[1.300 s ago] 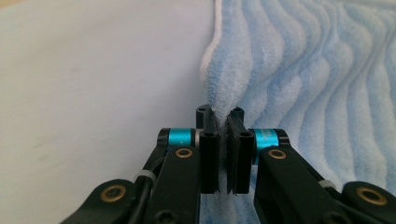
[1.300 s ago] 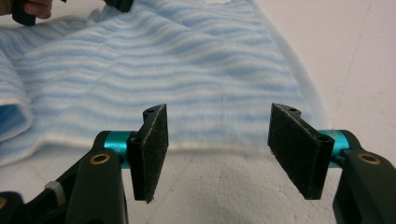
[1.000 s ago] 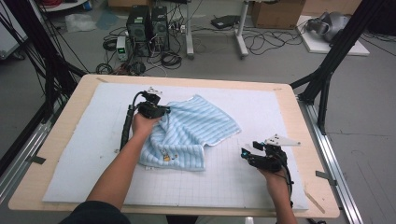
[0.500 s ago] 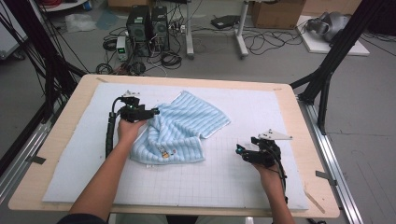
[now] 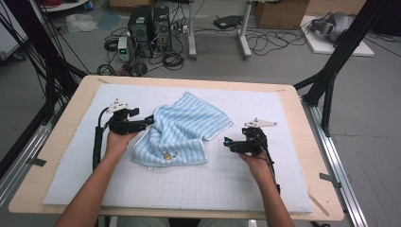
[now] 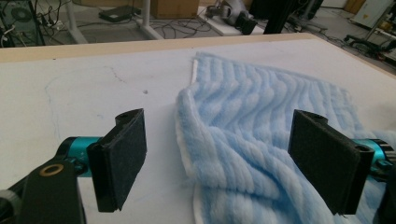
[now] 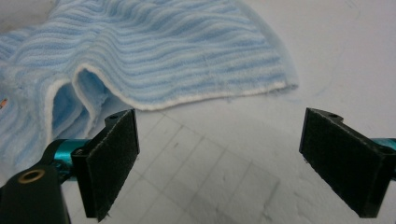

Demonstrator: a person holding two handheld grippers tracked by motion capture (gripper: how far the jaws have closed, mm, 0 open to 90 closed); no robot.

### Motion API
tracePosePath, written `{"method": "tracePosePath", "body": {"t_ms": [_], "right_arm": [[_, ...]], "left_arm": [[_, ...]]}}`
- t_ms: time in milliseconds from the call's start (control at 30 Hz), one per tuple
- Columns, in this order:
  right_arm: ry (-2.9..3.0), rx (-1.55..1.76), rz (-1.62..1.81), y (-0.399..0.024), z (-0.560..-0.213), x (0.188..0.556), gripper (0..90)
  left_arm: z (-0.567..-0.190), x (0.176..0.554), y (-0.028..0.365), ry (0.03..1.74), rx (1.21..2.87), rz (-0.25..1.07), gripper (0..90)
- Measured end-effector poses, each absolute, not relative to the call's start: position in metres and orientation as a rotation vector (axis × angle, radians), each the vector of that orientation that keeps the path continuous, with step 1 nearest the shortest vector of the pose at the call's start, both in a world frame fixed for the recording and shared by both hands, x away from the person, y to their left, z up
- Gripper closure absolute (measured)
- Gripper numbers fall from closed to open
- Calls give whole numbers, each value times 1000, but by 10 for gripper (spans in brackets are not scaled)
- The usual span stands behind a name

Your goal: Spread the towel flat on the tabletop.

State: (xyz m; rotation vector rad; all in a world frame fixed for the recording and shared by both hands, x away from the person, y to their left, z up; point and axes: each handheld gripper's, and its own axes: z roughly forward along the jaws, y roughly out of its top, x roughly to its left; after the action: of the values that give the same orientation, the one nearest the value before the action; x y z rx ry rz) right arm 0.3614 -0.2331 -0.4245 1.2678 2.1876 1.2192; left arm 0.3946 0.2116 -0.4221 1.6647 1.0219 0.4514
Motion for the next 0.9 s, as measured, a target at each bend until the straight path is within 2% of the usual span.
{"method": "tracePosePath", "body": {"t_ms": [67,133,300,433,600,667,767,833,867,900], "right_arm": [[2188,1278,1223,-231,-424,364,128],[2197,1271,1239,-227,-424,367,186],[2219,1244,1203,-216,-426,377,194],[2249,1233,1130,-200,-427,391,286],[2277,1217,1075,-184,-429,403,304],[2302,1193,1043,-176,-432,407,339],[2363,1133,941,-163,-440,410,449],[2363,1138,941,-160,-441,411,591],[2363,1138,941,-160,-441,411,591],[2393,1101,932,-157,-439,412,717]], "left_arm": [[-423,391,213,1013,1651,446,203],[-424,384,216,1000,1643,443,214],[-428,370,222,981,1653,438,222],[-431,362,226,975,1649,443,227],[-430,358,229,964,1645,457,231],[-431,358,231,966,1648,454,232],[-432,359,235,979,1639,456,231],[-432,358,236,984,1632,455,232],[-432,358,236,984,1631,455,232],[-432,358,236,984,1631,454,233]]}}
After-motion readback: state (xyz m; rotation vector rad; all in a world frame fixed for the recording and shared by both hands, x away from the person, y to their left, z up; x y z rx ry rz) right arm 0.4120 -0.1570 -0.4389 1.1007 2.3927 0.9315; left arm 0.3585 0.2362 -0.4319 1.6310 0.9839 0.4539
